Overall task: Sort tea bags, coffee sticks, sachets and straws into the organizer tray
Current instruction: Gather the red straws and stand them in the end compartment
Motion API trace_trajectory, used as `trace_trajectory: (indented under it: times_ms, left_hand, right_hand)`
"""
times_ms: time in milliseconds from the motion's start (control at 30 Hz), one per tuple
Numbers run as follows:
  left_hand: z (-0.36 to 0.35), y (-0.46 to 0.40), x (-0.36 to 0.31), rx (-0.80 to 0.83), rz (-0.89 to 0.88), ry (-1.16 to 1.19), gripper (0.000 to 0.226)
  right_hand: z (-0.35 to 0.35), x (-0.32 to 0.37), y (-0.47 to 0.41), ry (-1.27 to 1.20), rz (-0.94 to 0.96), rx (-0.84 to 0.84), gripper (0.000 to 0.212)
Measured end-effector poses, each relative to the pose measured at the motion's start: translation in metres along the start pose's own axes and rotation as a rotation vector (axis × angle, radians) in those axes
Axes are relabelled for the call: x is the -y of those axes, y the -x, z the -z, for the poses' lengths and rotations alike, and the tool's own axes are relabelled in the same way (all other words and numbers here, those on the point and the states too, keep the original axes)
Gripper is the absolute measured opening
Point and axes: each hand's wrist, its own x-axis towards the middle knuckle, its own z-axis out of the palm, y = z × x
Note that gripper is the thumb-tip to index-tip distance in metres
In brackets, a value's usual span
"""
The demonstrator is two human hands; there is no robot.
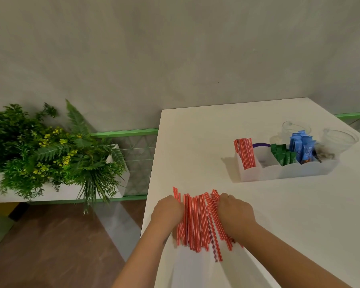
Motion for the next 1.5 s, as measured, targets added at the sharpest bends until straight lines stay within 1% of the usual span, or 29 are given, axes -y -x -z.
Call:
trace_trajectory:
  times_ms: [33, 133, 233, 300, 367, 433, 533, 633, 767, 833, 1000, 1100, 1200, 1267, 1367, 1433, 1467, 1500]
  left_hand:
    - [0.002, 0.000, -0.001, -0.014, 0.003, 0.050, 0.021]
    - [0.006, 0.002, -0.004, -0.059, 0.009, 0.119, 0.032]
    - [0.008, 0.007, -0.010, -0.108, -0.052, 0.174, 0.028]
    - [0.005, 0.010, -0.018, -0.118, -0.096, 0.329, 0.024]
    - [0.000, 0.015, -0.028, -0.093, -0.106, 0.551, 0.025]
    - [-0.006, 0.019, -0.039, -0.028, -0.078, 0.767, 0.025]
    - [-0.020, 0.017, -0.052, 0.070, -0.032, 0.866, 0.026]
    - [-0.031, 0.014, -0.059, 0.116, 0.006, 0.932, 0.029]
    - [-0.038, 0.015, -0.068, 0.060, -0.020, 0.914, 0.024]
    - [-0.038, 0.016, -0.071, 0.033, -0.081, 0.861, 0.024]
    - [-0.038, 0.024, -0.079, 0.038, -0.240, 0.725, 0.032]
    - [-0.041, 0.024, -0.086, 0.007, -0.321, 0.591, 0.031]
    - [-0.040, 0.027, -0.092, 0.064, -0.361, 0.541, 0.034]
    - [-0.038, 0.030, -0.095, 0.136, -0.400, 0.570, 0.033]
    - [-0.041, 0.029, -0.100, 0.174, -0.447, 0.622, 0.029]
    - [-0.046, 0.027, -0.105, 0.190, -0.461, 0.639, 0.028]
    - [-0.048, 0.027, -0.108, 0.202, -0.461, 0.644, 0.028]
    - [-0.050, 0.026, -0.110, 0.212, -0.465, 0.645, 0.029]
  right_hand:
    - [0.001, -0.001, -0.001, -0.015, 0.004, -0.001, 0.014]
    - [0.006, -0.005, -0.005, -0.117, -0.001, -0.021, 0.017]
    - [0.012, -0.007, -0.010, -0.280, -0.001, -0.015, 0.029]
    - [0.018, -0.003, -0.013, -0.389, 0.026, 0.000, 0.031]
    - [0.024, 0.003, -0.015, -0.481, 0.055, 0.000, 0.032]
    - [0.028, 0.010, -0.016, -0.563, 0.069, -0.003, 0.031]
    - [0.032, 0.016, -0.018, -0.656, 0.072, -0.011, 0.030]
    - [0.030, 0.016, -0.022, -0.698, 0.034, -0.027, 0.031]
    - [0.027, 0.011, -0.025, -0.721, -0.049, 0.011, 0.034]
    - [0.032, 0.006, -0.025, -0.730, -0.074, 0.072, 0.035]
    - [0.047, -0.016, -0.030, -0.919, -0.139, 0.236, 0.041]
    - [0.054, -0.025, -0.031, -0.887, -0.138, 0.265, 0.037]
    - [0.062, -0.032, -0.034, -0.698, -0.109, 0.227, 0.040]
    - [0.069, -0.038, -0.037, -0.605, -0.113, 0.210, 0.043]
    - [0.081, -0.049, -0.039, -0.504, -0.123, 0.187, 0.043]
    - [0.087, -0.057, -0.039, -0.408, -0.114, 0.076, 0.038]
    - [0.089, -0.061, -0.038, -0.423, -0.099, 0.015, 0.034]
    - [0.091, -0.064, -0.036, -0.498, -0.071, -0.024, 0.035]
